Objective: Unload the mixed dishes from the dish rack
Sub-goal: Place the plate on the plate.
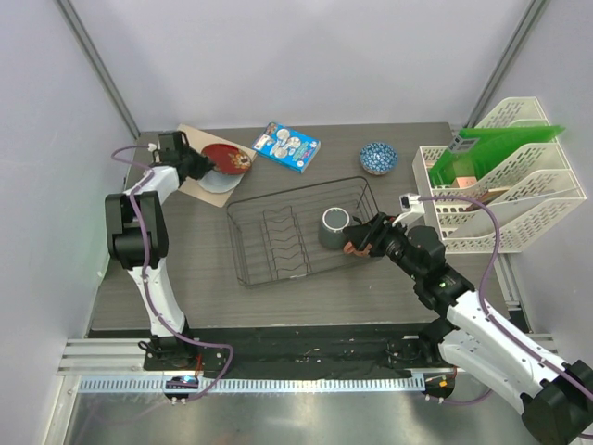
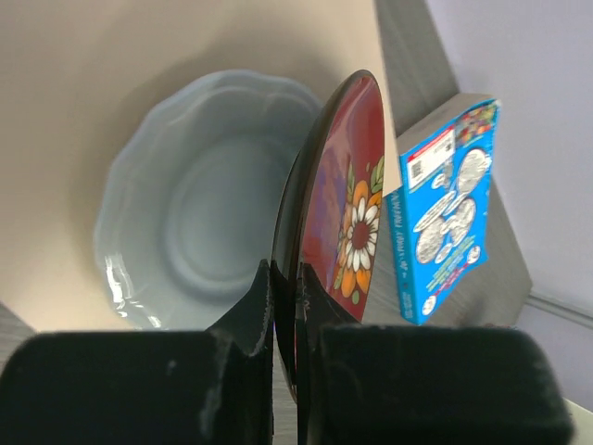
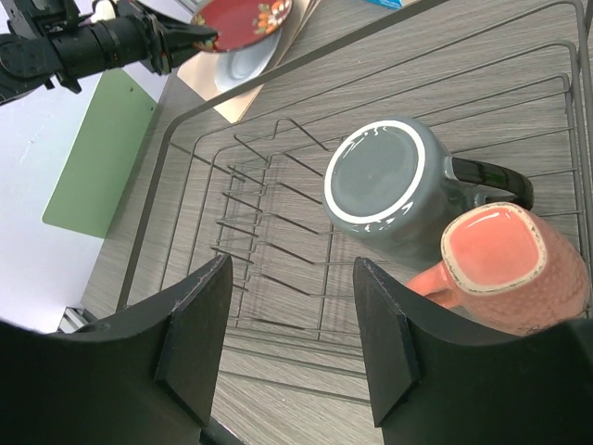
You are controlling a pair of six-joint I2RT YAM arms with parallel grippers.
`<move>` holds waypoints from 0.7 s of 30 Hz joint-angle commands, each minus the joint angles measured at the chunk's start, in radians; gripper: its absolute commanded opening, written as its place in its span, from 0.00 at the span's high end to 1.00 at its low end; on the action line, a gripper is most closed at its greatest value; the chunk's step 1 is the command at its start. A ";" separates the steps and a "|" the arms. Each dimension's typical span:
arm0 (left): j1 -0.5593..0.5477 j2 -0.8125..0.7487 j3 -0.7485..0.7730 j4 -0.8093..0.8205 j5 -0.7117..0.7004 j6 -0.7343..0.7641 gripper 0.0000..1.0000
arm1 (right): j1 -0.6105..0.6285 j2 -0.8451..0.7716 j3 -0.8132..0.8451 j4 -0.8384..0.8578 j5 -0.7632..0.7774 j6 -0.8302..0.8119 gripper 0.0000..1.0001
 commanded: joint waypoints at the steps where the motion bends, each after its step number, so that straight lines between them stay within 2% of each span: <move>1: 0.014 -0.063 -0.023 0.025 -0.031 0.032 1.00 | 0.003 0.010 0.032 0.069 -0.012 0.000 0.40; 12: 0.022 -0.060 -0.044 -0.067 -0.092 0.075 1.00 | 0.003 -0.007 0.018 0.056 0.000 -0.003 0.40; 15: 0.022 -0.068 -0.038 -0.108 -0.117 0.105 0.87 | 0.001 -0.008 0.013 0.056 0.002 -0.003 0.40; 16: 0.022 -0.071 -0.038 -0.124 -0.123 0.113 0.77 | 0.003 -0.007 0.012 0.056 0.000 -0.003 0.40; 18: 0.024 -0.077 -0.038 -0.136 -0.135 0.133 0.67 | 0.003 -0.004 0.009 0.059 -0.001 -0.003 0.40; 19: 0.024 -0.079 -0.038 -0.141 -0.135 0.138 0.57 | 0.003 -0.004 0.009 0.060 -0.003 -0.003 0.40; 21: 0.025 -0.083 -0.041 -0.148 -0.140 0.144 0.44 | 0.003 -0.002 0.006 0.062 -0.004 -0.003 0.40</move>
